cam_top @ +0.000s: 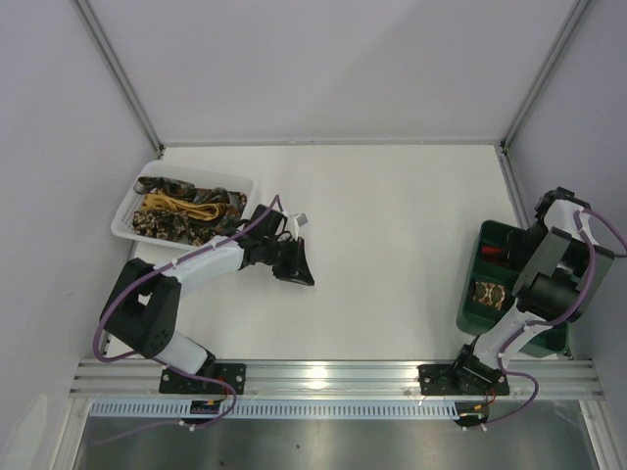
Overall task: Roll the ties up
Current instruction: Place the rolled tie into the container
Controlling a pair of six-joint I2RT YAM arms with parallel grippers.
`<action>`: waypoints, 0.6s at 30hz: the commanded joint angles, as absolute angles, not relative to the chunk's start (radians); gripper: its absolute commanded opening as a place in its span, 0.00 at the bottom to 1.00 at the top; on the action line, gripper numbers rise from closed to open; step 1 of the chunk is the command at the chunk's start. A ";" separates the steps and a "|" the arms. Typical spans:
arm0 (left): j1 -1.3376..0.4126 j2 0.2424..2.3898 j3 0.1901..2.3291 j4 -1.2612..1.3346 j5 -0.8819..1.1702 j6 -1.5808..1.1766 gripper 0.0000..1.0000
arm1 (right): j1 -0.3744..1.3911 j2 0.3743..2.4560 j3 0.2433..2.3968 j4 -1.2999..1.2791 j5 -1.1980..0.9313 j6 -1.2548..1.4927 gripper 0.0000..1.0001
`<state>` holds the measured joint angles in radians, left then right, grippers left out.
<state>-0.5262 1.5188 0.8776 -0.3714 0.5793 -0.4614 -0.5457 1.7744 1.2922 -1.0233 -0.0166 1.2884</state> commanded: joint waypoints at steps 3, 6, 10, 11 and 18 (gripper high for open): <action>-0.505 1.497 0.893 -0.385 0.577 -0.439 0.17 | -0.526 1.795 1.322 -1.042 0.118 1.371 0.17; -0.495 1.500 0.887 -0.377 0.583 -0.442 0.17 | -0.520 1.801 1.335 -1.060 0.124 1.367 0.24; -0.492 1.506 0.896 -0.377 0.589 -0.436 0.17 | -0.514 1.804 1.344 -1.072 0.135 1.359 0.34; -0.491 1.506 0.899 -0.382 0.589 -0.434 0.17 | -0.514 1.802 1.347 -1.074 0.133 1.348 0.36; -0.482 1.505 0.896 -0.382 0.598 -0.425 0.17 | -0.509 1.783 1.394 -1.130 0.153 1.304 0.47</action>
<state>-0.4919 1.5188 0.8776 -0.3843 0.5800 -0.4557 -0.5133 1.7939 1.3468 -1.0824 0.0971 1.3201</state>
